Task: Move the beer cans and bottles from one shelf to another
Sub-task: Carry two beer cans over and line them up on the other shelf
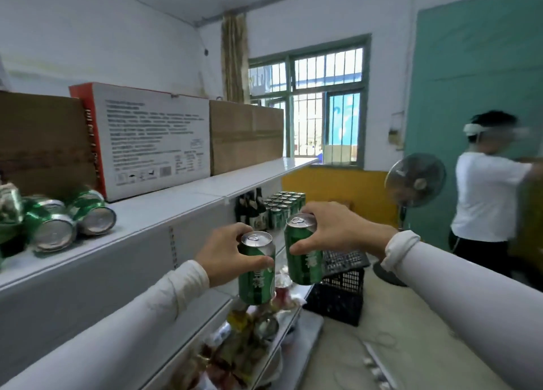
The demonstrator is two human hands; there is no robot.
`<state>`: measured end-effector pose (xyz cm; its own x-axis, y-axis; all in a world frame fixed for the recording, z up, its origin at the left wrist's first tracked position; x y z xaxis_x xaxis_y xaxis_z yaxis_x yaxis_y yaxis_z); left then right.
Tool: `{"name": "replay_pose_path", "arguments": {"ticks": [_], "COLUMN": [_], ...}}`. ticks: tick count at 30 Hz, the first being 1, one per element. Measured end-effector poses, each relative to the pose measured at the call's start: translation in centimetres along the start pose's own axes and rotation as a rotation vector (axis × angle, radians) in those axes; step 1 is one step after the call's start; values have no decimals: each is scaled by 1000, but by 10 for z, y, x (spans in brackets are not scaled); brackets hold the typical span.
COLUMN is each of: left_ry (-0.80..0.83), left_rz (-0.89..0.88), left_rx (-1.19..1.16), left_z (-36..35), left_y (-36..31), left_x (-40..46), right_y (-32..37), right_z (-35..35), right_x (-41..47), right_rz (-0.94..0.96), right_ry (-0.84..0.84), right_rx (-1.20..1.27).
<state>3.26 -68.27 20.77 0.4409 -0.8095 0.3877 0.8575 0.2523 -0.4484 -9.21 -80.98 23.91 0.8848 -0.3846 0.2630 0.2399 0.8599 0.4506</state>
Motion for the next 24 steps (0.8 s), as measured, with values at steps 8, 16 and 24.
{"name": "replay_pose_path", "arguments": {"ticks": [8, 16, 24], "left_ry": [93, 120, 42], "left_rz": [59, 122, 232], "left_rx": [-66, -5, -51], "left_z": [-159, -239, -279], "left_y": [-25, 9, 95], "left_x": [78, 155, 276], "right_y": [-187, -304, -367], "right_z": [8, -31, -58], "right_x": [-6, 66, 219], "right_rz": [-140, -177, -124], "right_ry": [34, 69, 111], "right_rx": [-7, 101, 80]}}
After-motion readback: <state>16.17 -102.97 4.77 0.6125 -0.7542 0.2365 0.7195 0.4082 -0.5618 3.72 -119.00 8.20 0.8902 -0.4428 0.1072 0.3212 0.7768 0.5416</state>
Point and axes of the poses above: each hand's wrist, its own x-axis towards the middle knuckle, its own z-axis out of the back of the hand, y = z × x, the point moved 9 cm from there along x, towards the middle knuckle, and after that the axes turned 9 degrees about x, right-handed, at the moved point
